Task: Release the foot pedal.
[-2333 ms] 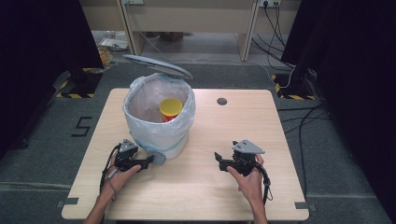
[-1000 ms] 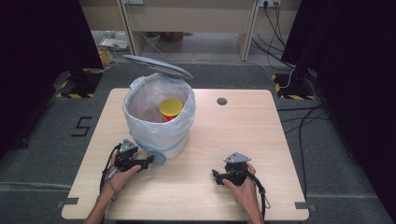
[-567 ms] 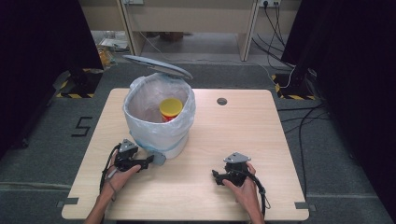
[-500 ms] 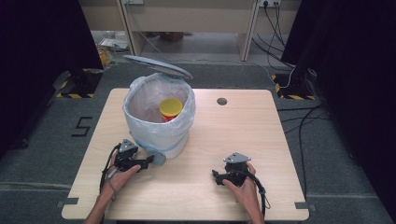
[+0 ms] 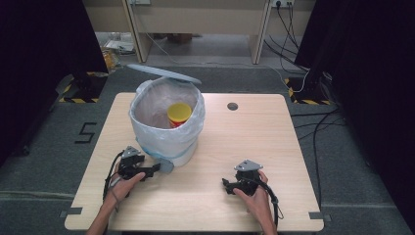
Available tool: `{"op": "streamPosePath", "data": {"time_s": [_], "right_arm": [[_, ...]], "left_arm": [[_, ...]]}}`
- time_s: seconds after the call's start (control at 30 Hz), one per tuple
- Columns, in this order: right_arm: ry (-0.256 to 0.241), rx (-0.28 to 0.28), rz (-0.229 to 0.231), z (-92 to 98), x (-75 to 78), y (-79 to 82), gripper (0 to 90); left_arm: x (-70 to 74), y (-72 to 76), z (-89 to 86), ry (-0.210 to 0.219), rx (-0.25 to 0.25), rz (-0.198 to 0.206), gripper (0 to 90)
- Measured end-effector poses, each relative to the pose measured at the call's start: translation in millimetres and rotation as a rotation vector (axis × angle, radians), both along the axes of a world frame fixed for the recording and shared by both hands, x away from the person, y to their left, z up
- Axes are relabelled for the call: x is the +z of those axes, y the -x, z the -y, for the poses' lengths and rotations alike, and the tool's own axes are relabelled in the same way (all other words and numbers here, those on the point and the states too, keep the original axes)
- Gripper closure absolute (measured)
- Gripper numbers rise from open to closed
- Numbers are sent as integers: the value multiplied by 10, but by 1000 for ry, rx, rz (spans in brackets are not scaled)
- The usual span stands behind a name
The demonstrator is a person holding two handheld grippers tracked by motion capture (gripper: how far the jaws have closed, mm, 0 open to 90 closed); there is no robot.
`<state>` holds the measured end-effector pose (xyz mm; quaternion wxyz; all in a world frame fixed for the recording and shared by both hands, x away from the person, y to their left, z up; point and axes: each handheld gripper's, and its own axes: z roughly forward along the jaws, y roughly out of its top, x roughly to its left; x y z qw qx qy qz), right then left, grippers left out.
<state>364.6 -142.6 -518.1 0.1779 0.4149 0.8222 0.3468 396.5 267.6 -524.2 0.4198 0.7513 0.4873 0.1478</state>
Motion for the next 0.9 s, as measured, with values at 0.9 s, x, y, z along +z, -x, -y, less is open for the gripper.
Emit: {"op": "streamPosePath", "data": {"time_s": [0.9], "right_arm": [[3, 9, -1, 0, 0, -4, 123]], "left_arm": [[88, 40, -129, 82, -17, -7, 147]]}}
